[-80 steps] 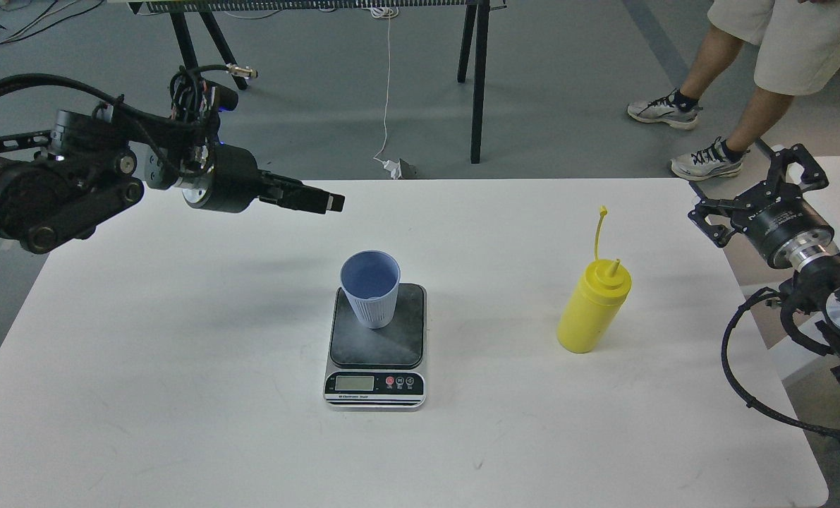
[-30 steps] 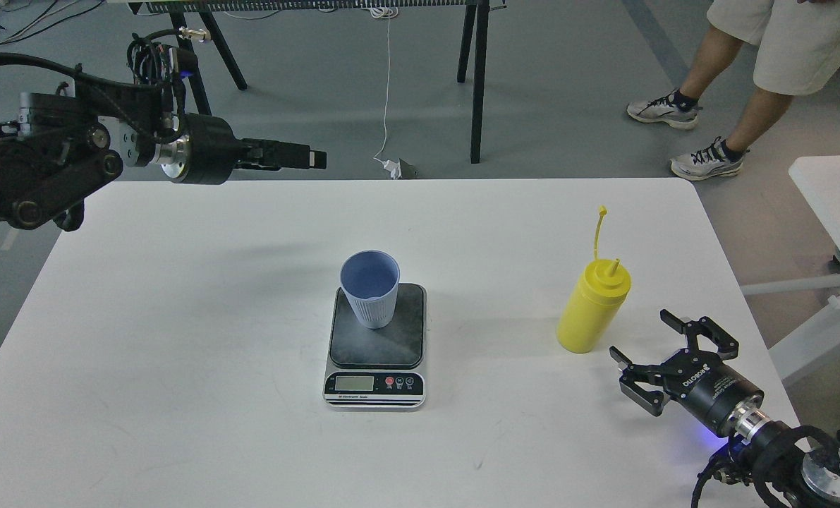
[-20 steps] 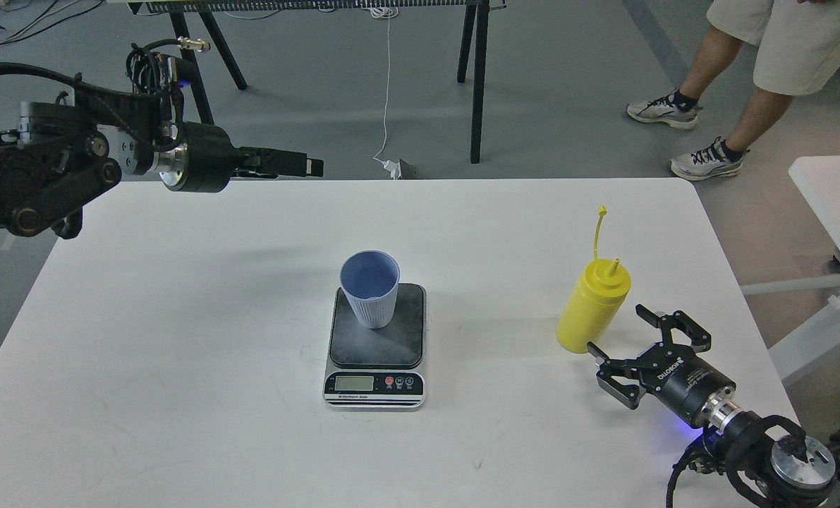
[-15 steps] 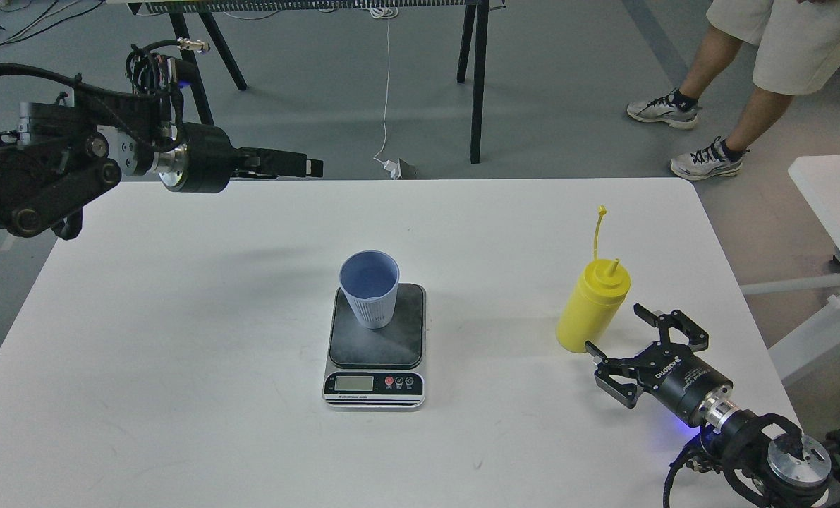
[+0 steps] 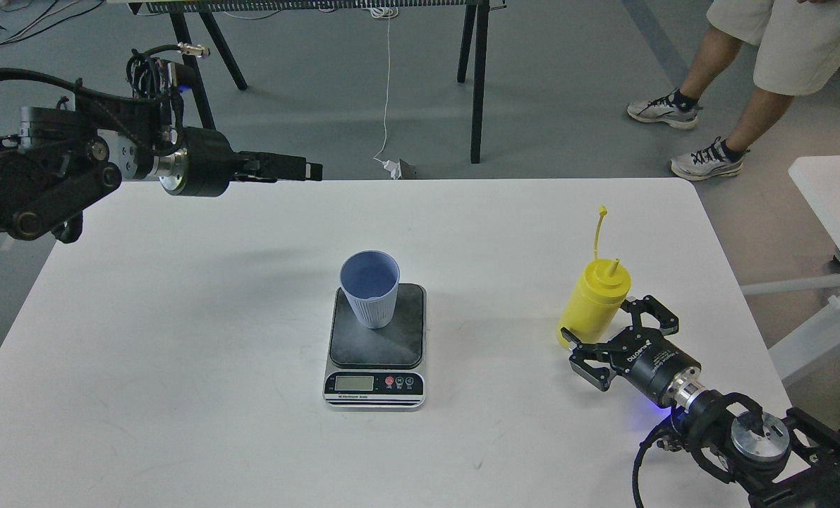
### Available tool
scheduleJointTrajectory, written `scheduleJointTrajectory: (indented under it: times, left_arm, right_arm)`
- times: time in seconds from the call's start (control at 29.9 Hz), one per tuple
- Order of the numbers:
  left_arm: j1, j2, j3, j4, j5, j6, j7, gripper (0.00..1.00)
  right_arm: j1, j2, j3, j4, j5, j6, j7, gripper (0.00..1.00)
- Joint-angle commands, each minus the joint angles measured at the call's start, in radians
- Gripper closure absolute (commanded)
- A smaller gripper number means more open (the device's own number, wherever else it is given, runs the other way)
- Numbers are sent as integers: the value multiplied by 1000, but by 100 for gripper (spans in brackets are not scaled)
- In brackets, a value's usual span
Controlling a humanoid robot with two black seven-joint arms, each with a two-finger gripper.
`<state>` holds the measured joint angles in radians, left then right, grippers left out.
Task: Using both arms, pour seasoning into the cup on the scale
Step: 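Close the right gripper around the yellow bottle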
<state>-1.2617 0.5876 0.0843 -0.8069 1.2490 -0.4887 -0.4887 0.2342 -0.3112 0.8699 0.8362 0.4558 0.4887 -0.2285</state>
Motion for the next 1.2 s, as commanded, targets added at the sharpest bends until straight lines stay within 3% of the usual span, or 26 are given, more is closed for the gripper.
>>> scheduleJointTrajectory:
  times: [0.0,0.6,0.74,1.04,1.17]
  left_arm:
    - [4,6,0,0,1,0,0,1]
    - [13,18,2,-1,4,0,0,1]
    - [13,18,3,-1,9,0,0,1]
    - [33,20,2,-1,9,0,0,1]
    - [33,20,2,-1,7,0,0,1]
  right_arm:
    - [2,6,1,0,-17,0,-2,1]
    - [8,4,-16,1,-17,0,-2,2]
    - [8,4,-16,1,-17,0,0,9]
    - [8,4,-14,1,-17,0,1,69]
    - [8,6,-12,3,-17,0,3,90]
